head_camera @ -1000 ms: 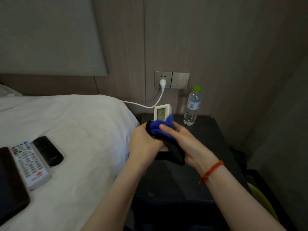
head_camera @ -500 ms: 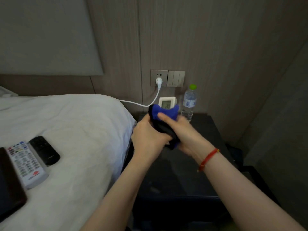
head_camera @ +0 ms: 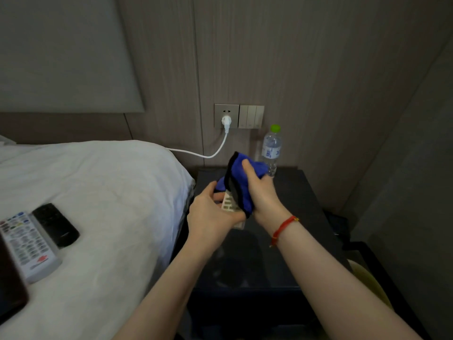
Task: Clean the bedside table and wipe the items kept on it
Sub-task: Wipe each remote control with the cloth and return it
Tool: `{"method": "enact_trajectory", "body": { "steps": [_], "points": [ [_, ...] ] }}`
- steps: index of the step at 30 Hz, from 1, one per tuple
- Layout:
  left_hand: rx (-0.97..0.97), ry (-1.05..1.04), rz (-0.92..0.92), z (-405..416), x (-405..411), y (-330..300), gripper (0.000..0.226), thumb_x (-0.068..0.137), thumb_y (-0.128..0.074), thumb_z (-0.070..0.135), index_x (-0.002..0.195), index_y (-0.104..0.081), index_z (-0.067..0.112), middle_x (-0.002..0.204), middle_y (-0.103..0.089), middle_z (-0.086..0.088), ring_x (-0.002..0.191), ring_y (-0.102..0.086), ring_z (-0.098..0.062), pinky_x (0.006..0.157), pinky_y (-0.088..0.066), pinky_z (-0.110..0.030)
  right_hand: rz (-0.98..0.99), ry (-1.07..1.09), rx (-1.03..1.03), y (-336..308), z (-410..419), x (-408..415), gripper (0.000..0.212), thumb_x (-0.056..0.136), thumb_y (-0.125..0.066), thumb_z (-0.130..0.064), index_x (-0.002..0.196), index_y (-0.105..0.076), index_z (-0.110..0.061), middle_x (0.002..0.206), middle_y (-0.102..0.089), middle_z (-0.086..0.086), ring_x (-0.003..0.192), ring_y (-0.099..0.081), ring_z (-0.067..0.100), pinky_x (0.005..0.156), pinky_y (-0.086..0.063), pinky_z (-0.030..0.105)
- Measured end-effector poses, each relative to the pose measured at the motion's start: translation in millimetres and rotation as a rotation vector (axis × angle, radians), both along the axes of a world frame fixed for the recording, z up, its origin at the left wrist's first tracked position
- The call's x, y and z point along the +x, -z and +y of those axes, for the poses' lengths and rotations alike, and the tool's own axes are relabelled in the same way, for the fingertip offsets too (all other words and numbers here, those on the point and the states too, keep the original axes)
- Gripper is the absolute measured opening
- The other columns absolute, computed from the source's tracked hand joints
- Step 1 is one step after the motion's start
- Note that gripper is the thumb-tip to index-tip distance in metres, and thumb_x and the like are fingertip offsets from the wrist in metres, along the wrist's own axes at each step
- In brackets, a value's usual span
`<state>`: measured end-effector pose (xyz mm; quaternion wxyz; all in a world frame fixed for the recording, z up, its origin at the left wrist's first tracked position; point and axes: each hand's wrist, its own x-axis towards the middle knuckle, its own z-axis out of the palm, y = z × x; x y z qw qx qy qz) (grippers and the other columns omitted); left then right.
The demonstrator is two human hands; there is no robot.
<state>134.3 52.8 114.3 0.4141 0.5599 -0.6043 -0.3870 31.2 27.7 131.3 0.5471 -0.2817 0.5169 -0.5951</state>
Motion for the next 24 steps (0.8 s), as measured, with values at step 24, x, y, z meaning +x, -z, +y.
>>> {"method": "enact_trajectory", "body": {
  "steps": [24],
  "points": [
    [0.212, 0.208, 0.120, -4, 3, 1, 0.072, 0.073, -0.063, -0.012, 0.137, -0.039, 0.011, 0.107, -0.060, -0.007, 0.084, -0.058, -0.007, 0.066, -0.050, -0.012, 0.600, -0.101, -0.146, 31, 23, -10, 0.011, 0.085, -0.061, -0.011, 0.096, -0.059, -0.009, 0.093, -0.065, 0.009, 0.080, -0.060, 0.012, 0.066, -0.050, 0.017]
  ]
}}
